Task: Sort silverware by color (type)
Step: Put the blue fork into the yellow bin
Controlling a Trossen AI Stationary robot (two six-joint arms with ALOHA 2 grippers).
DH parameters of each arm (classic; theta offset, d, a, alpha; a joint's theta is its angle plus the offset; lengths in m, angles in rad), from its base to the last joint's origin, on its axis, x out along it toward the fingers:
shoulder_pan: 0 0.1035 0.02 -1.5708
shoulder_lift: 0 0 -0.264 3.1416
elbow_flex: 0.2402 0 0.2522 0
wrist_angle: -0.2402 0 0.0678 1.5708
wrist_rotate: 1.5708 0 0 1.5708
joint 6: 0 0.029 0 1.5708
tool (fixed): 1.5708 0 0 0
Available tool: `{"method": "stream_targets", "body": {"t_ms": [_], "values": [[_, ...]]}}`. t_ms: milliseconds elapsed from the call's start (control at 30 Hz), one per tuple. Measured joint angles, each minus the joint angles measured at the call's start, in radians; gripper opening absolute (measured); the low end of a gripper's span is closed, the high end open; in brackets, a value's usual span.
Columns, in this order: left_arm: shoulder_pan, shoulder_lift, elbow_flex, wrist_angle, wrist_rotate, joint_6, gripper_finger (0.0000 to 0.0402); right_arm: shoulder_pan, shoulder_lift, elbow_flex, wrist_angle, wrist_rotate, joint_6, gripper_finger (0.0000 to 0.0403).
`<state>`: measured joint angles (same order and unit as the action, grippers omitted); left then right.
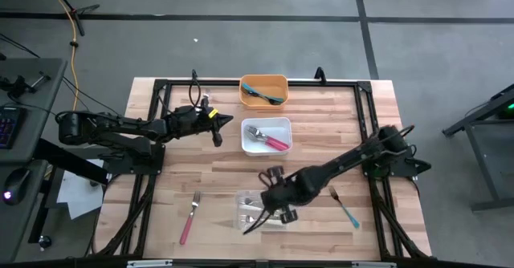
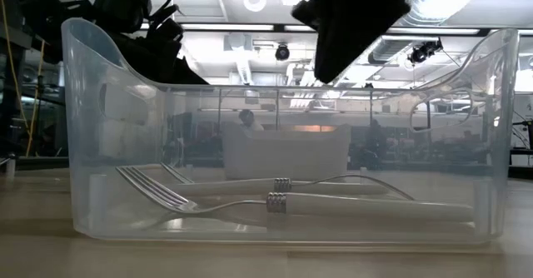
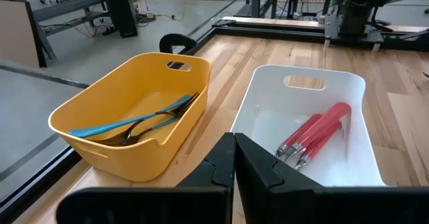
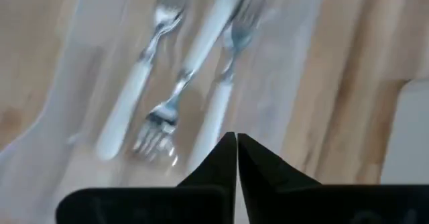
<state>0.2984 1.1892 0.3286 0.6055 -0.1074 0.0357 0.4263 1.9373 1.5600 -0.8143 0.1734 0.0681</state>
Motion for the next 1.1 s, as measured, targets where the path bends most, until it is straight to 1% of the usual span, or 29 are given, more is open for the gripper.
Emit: {"method": "stream_targets", "body": {"t_ms": [133,267,333,400,533,633,700,833,967,1100], "values": [[-0.001,0.000,0.000,-0.003,0.000,0.000,0.0001,-0.009,-0.138,-0.219,0.206,0.042,0.007,0.0003],[-0.001,0.000,0.000,-0.003,0.000,0.001,0.0001,0.002,-0.314,-0.402,0.365,0.104,0.066,0.0003],[-0.001,0.000,0.000,-0.004,0.000,0.001,0.0001,0.016,-0.398,-0.467,0.370,0.149,0.122,0.0001],[-0.001,0.000,0.000,-0.003,0.000,0.001,0.0001,0.037,-0.480,-0.521,0.356,0.192,0.210,0.0002],[-0.001,0.000,0.000,-0.003,0.000,0.001,0.0001,0.089,-0.600,-0.610,0.259,0.212,0.447,0.0001],[-0.001,0.000,0.000,-0.003,0.000,-0.001,0.0001,0.147,-0.641,-0.672,0.171,0.236,0.642,0.0001],[-0.001,0.000,0.000,-0.004,0.000,-0.002,0.0001,0.190,-0.645,-0.707,0.111,0.233,0.776,0.0001],[-0.001,0.000,0.000,-0.007,0.000,-0.009,0.0001,0.274,-0.639,-0.770,0.069,0.154,1.046,0.0007],[-0.001,0.000,0.000,-0.009,0.001,-0.021,0.0001,0.354,-0.636,-0.815,0.061,0.127,1.241,0.0035],[-0.003,0.000,0.000,-0.010,0.023,-0.027,0.0001,0.421,-0.634,-0.859,0.040,0.059,1.447,0.0074]]}}
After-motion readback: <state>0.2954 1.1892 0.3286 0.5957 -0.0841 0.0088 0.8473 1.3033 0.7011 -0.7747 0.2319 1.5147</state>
